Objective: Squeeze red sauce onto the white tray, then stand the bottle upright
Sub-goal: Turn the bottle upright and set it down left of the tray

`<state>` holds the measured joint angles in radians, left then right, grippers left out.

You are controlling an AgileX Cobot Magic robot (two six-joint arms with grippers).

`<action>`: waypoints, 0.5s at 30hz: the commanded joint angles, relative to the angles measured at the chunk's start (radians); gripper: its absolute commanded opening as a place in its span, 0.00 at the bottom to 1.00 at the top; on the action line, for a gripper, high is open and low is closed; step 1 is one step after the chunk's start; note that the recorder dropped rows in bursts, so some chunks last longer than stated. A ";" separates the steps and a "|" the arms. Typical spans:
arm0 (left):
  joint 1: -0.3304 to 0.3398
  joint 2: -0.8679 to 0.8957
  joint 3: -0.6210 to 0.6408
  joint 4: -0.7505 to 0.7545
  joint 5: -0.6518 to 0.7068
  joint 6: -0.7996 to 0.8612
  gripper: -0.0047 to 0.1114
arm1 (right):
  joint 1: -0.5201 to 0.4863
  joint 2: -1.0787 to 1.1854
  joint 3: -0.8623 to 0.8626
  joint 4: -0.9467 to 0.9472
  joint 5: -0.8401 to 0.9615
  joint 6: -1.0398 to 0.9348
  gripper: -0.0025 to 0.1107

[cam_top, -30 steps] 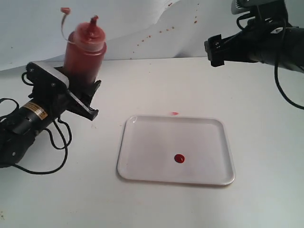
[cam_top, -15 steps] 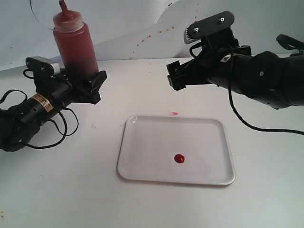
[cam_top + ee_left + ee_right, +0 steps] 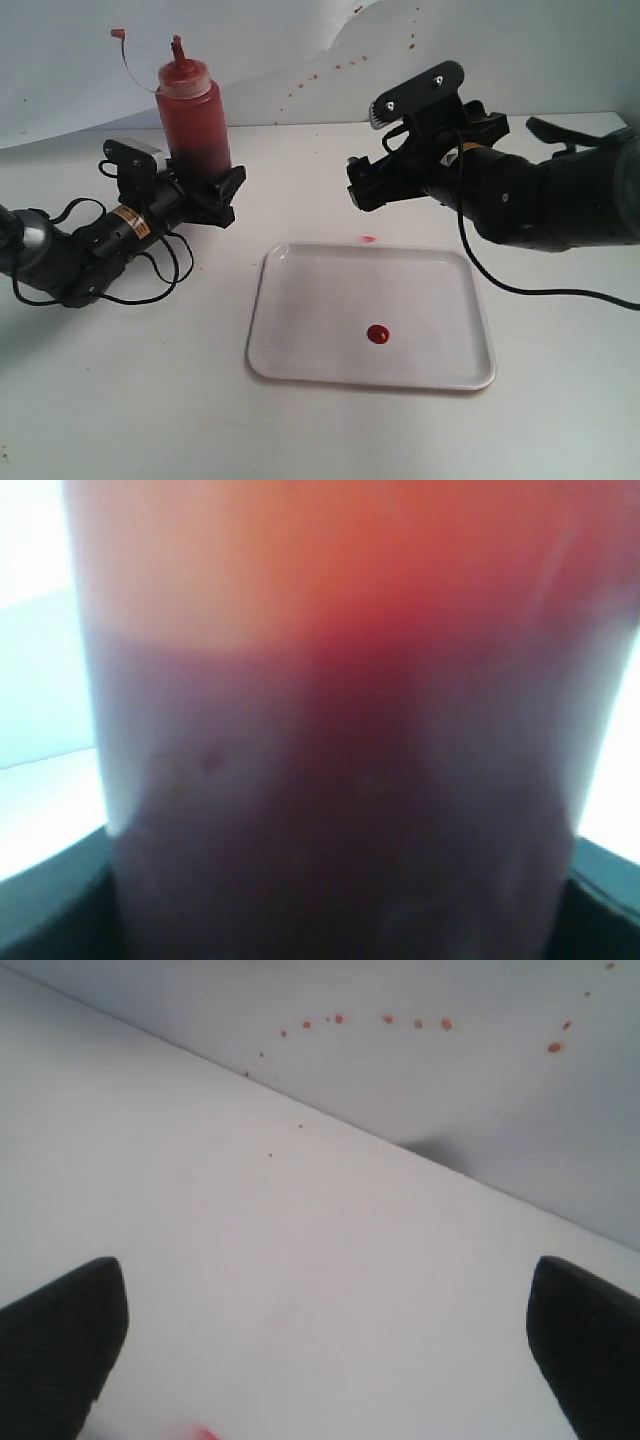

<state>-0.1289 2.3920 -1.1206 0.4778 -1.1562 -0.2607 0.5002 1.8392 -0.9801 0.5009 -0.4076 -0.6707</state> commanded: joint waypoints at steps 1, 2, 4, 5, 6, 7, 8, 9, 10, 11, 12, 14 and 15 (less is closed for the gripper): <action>0.002 0.046 -0.075 0.005 -0.065 0.000 0.04 | 0.003 0.052 0.002 -0.017 -0.055 0.075 0.95; 0.002 0.059 -0.090 0.015 -0.065 0.000 0.04 | 0.003 0.052 0.002 -0.017 -0.055 0.078 0.95; 0.002 0.079 -0.111 0.049 -0.064 0.000 0.04 | 0.003 0.054 0.002 -0.017 -0.046 0.078 0.95; 0.002 0.087 -0.120 0.068 -0.048 0.000 0.04 | 0.003 0.054 0.002 -0.017 -0.046 0.078 0.95; 0.002 0.089 -0.126 0.086 -0.027 0.000 0.04 | 0.003 0.054 0.002 -0.017 -0.046 0.078 0.95; 0.002 0.092 -0.130 0.101 0.003 0.000 0.04 | 0.003 0.054 0.002 -0.017 -0.046 0.078 0.95; 0.002 0.092 -0.130 0.103 0.026 0.000 0.04 | 0.003 0.054 0.002 -0.017 -0.046 0.078 0.95; 0.002 0.092 -0.130 0.103 0.038 -0.004 0.04 | 0.003 0.054 0.002 -0.017 -0.046 0.078 0.95; 0.002 0.092 -0.130 0.103 0.048 -0.018 0.04 | 0.003 0.054 0.002 -0.017 -0.046 0.078 0.95; 0.002 0.092 -0.130 0.103 0.059 -0.046 0.04 | 0.003 0.054 0.002 -0.017 -0.046 0.078 0.95; 0.002 0.092 -0.130 0.105 0.067 -0.072 0.04 | 0.003 0.054 0.002 -0.017 -0.046 0.078 0.95; 0.002 0.092 -0.130 0.112 0.077 -0.086 0.04 | 0.003 0.054 0.002 -0.017 -0.042 0.078 0.95; 0.002 0.092 -0.130 0.122 0.084 -0.086 0.04 | 0.003 0.054 0.002 -0.017 -0.040 0.078 0.95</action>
<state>-0.1289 2.4994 -1.2364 0.5955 -1.0330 -0.3153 0.5002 1.8951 -0.9801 0.4903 -0.4394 -0.5989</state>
